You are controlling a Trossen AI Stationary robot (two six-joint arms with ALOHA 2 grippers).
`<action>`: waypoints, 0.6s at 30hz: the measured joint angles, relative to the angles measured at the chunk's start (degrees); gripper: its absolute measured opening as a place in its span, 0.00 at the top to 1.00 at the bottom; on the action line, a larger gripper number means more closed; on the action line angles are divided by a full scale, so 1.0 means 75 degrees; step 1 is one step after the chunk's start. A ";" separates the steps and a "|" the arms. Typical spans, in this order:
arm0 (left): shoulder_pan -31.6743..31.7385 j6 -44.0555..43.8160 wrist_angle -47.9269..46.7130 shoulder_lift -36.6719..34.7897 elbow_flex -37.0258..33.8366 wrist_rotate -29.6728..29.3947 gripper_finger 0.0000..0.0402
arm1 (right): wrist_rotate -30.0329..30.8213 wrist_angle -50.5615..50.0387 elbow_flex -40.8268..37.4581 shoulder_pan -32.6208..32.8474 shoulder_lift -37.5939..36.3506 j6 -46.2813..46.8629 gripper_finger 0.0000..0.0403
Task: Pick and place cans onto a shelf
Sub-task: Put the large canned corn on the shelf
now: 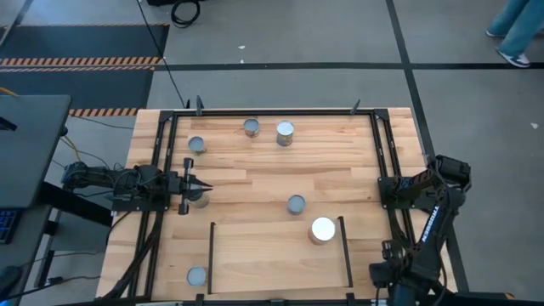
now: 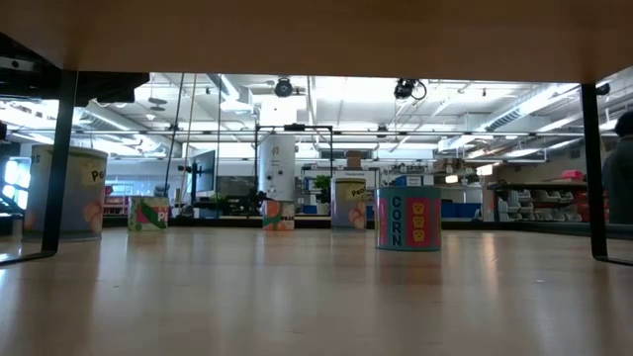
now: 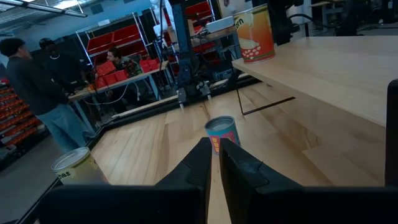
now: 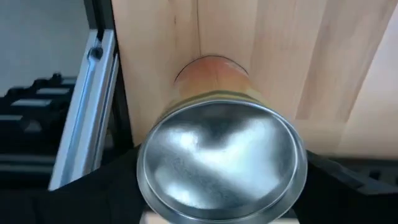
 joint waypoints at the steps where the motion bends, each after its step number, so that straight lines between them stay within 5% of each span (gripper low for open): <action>1: 0.0000 0.0000 0.0000 0.0000 0.0000 0.0000 0.90 | -0.0164 -0.0129 0.0157 -0.0075 -0.0003 -0.0034 0.22; 9: -0.0001 0.0000 0.0000 0.0000 0.0000 0.0000 0.90 | -0.0243 -0.1112 0.3069 -0.0870 -0.0143 -0.0172 0.20; 18: -0.0002 0.0002 0.0000 0.0000 0.0000 0.0000 0.90 | 0.2095 -0.1773 0.6054 -0.1616 -0.0160 -0.1171 0.20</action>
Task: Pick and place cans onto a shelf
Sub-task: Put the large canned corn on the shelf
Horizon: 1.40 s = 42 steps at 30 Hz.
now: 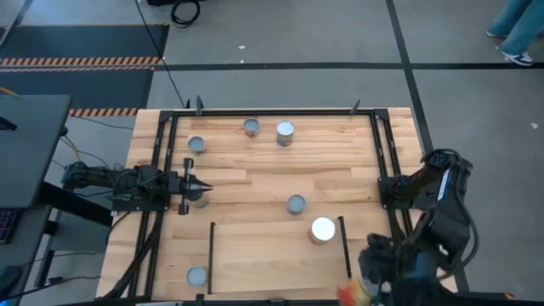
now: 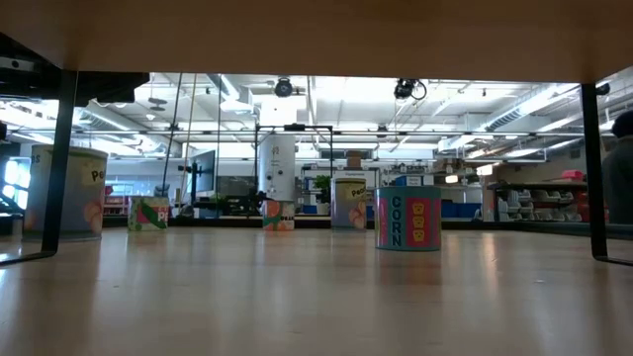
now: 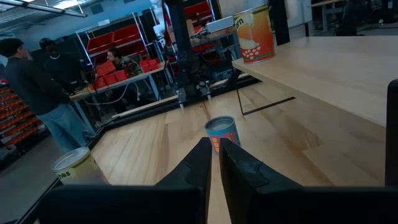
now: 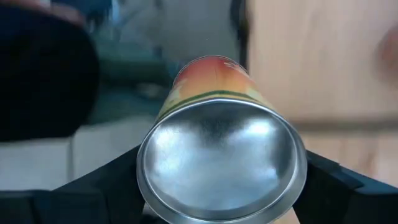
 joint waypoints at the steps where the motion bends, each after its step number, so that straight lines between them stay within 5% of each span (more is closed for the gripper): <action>1: 0.0001 -0.0002 0.0000 0.0000 0.0000 0.0000 0.90 | 0.0355 0.0009 0.0095 -0.0092 0.0000 -0.0250 0.20; 10: 0.0002 -0.0002 0.0000 0.0000 0.0000 0.0000 0.90 | 0.1126 0.0123 -0.0390 -0.0770 0.0029 -0.2749 0.20; 23: -0.0001 -0.0002 0.0000 0.0000 0.0000 0.0000 0.90 | 0.1295 0.0610 -0.1277 -0.0401 0.0029 -0.6269 0.20; 28: 0.0002 -0.0001 0.0000 0.0000 0.0000 0.0000 0.90 | 0.0844 0.0338 -0.1511 -0.0598 0.0026 -0.6378 0.20; 42: -0.0001 0.0001 0.0000 0.0000 0.0000 0.0000 0.90 | 0.1185 0.0783 -0.2209 -0.0623 0.0026 -0.6411 0.12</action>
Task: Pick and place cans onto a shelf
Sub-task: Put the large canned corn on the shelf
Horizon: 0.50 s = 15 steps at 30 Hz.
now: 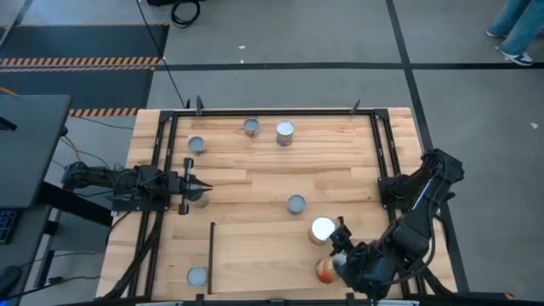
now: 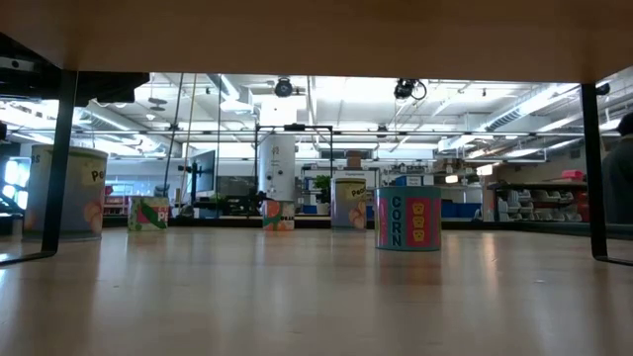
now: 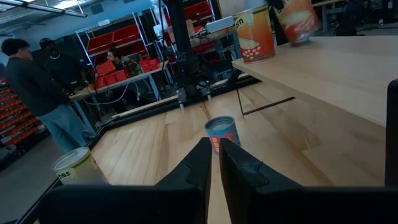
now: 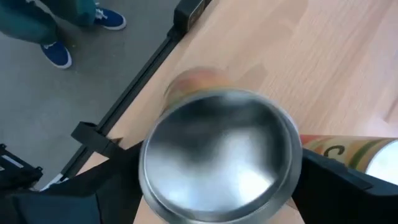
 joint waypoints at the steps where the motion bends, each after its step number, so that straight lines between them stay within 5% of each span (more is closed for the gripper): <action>1: 0.0003 -0.0002 0.0000 0.0000 0.0000 0.0000 0.90 | 0.0031 0.0002 -0.0011 -0.0003 0.0000 0.0001 0.12; 15: 0.0003 -0.0002 0.0000 0.0000 0.0000 0.0000 0.90 | 0.0208 0.0983 -0.0018 -0.0110 -0.0009 -0.0064 0.11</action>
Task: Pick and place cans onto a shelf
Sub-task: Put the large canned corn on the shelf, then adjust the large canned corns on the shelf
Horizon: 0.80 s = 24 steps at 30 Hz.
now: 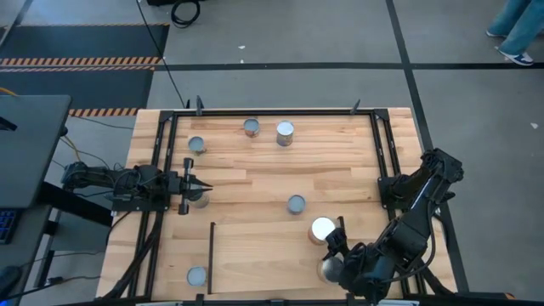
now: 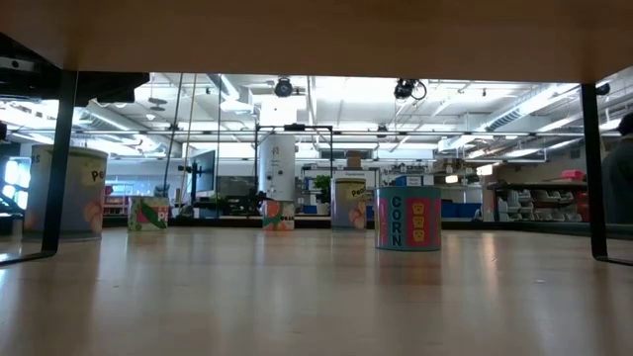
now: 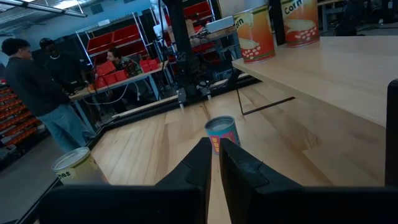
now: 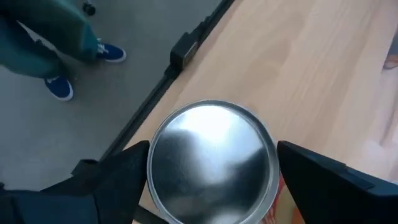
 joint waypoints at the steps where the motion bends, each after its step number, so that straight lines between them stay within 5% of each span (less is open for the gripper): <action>1: 0.0000 -0.0001 0.0000 0.0000 0.0000 0.0000 0.90 | 0.0003 0.0010 0.0000 -0.0020 -0.0003 -0.0014 0.12; 11: 0.0000 -0.0001 0.0000 0.0000 0.0000 0.0000 0.90 | 0.0404 0.0105 0.0673 -0.0100 -0.0032 -0.0332 0.11; 18: 0.0000 -0.0001 0.0000 0.0000 0.0000 0.0000 0.90 | 0.0995 -0.1718 0.1169 -0.0108 -0.0057 0.1101 0.12; 24: 0.0000 0.0002 0.0001 0.0000 0.0000 0.0000 0.90 | 0.1528 -0.1759 0.0983 -0.0462 -0.0037 0.1792 0.12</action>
